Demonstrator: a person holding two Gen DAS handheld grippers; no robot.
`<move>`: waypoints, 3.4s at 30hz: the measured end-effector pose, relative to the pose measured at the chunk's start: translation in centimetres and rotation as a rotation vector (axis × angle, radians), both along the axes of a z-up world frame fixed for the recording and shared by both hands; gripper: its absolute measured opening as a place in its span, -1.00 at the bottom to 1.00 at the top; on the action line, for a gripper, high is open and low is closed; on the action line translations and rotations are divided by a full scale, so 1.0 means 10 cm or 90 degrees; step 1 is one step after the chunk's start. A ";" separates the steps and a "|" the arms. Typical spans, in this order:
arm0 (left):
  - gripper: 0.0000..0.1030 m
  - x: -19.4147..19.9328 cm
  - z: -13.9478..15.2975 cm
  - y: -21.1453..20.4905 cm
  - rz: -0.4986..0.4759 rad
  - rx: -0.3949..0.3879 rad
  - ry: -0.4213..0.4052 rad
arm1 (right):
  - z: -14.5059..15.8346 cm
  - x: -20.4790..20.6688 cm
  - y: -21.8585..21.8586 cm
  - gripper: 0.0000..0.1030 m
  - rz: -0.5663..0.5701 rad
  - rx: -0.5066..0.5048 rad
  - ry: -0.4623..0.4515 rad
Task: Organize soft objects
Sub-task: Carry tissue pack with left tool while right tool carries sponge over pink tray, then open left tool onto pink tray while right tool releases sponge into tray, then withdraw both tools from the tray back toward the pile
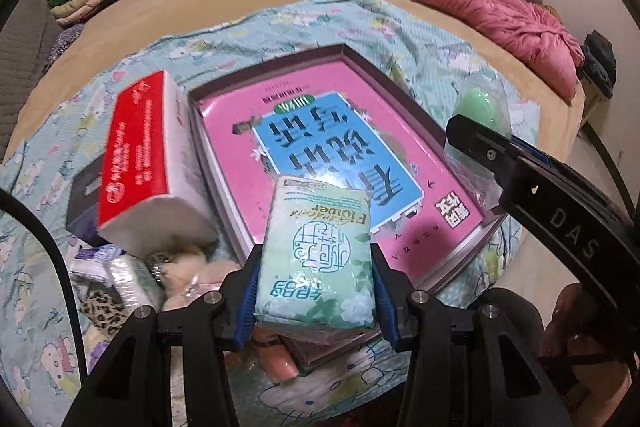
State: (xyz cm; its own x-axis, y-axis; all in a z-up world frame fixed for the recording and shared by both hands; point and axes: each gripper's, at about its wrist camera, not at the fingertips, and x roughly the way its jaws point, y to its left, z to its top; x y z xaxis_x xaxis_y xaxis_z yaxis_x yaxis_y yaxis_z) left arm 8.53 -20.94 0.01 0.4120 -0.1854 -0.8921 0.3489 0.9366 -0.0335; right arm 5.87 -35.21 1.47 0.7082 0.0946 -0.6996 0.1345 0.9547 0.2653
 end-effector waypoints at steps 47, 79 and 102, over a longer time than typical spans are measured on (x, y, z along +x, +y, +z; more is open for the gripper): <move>0.00 0.08 -0.47 -0.15 -0.024 0.017 0.056 | -0.53 0.18 -0.08 0.12 -0.010 -0.036 0.145; 0.66 -0.13 0.09 -0.01 -0.015 0.014 -0.063 | -0.11 0.04 -0.08 0.55 -0.033 -0.029 0.006; 0.68 -0.31 0.46 0.87 0.083 0.007 -0.118 | 0.46 -0.16 0.53 0.62 0.024 -0.063 -0.091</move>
